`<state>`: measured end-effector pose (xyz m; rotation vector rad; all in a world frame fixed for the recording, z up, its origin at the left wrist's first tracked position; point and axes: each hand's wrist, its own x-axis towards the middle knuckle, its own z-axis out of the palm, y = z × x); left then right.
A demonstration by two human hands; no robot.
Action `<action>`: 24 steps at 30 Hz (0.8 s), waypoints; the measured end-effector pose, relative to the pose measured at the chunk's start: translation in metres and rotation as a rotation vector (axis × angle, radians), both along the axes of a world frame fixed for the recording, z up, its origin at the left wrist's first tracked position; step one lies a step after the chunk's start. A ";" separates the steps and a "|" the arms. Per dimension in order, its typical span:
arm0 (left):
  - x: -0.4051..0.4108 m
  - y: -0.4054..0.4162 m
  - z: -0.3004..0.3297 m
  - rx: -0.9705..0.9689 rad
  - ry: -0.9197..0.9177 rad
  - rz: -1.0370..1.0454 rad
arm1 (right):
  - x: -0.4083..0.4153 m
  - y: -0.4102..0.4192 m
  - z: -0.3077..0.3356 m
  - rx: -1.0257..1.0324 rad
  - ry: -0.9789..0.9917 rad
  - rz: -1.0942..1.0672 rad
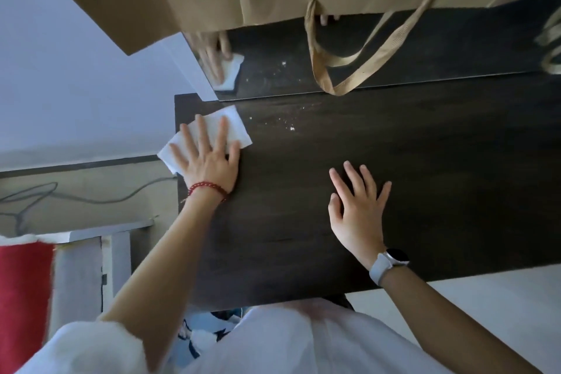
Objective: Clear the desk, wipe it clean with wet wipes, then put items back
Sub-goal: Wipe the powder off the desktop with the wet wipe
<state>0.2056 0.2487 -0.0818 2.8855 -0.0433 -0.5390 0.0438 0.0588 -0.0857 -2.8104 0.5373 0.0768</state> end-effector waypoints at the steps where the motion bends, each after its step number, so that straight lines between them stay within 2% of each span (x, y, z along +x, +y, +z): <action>1: 0.003 -0.009 0.001 0.012 0.000 0.052 | 0.000 0.000 0.000 0.002 -0.005 -0.003; 3: 0.001 -0.043 0.003 -0.011 0.021 0.012 | 0.000 0.001 -0.001 0.011 -0.021 -0.012; 7: -0.018 -0.097 0.004 -0.059 0.001 -0.527 | -0.001 0.000 -0.002 0.002 -0.031 -0.012; 9: -0.009 -0.085 0.003 -0.046 -0.013 -0.637 | -0.002 -0.001 -0.003 -0.016 -0.020 0.006; 10: -0.003 -0.070 0.002 -0.052 -0.014 -0.577 | -0.003 -0.002 -0.003 -0.025 -0.021 0.012; 14: 0.019 0.009 -0.001 -0.052 -0.069 -0.095 | -0.003 -0.004 -0.006 -0.033 -0.034 0.018; 18: 0.036 0.000 0.001 -0.033 -0.071 0.129 | -0.004 -0.006 -0.008 -0.029 -0.022 0.038; 21: 0.023 -0.043 0.000 -0.030 -0.089 0.043 | -0.004 -0.006 -0.006 -0.016 -0.023 0.026; 24: -0.013 -0.081 -0.003 -0.080 -0.081 -0.262 | -0.003 -0.007 -0.004 0.000 -0.022 0.017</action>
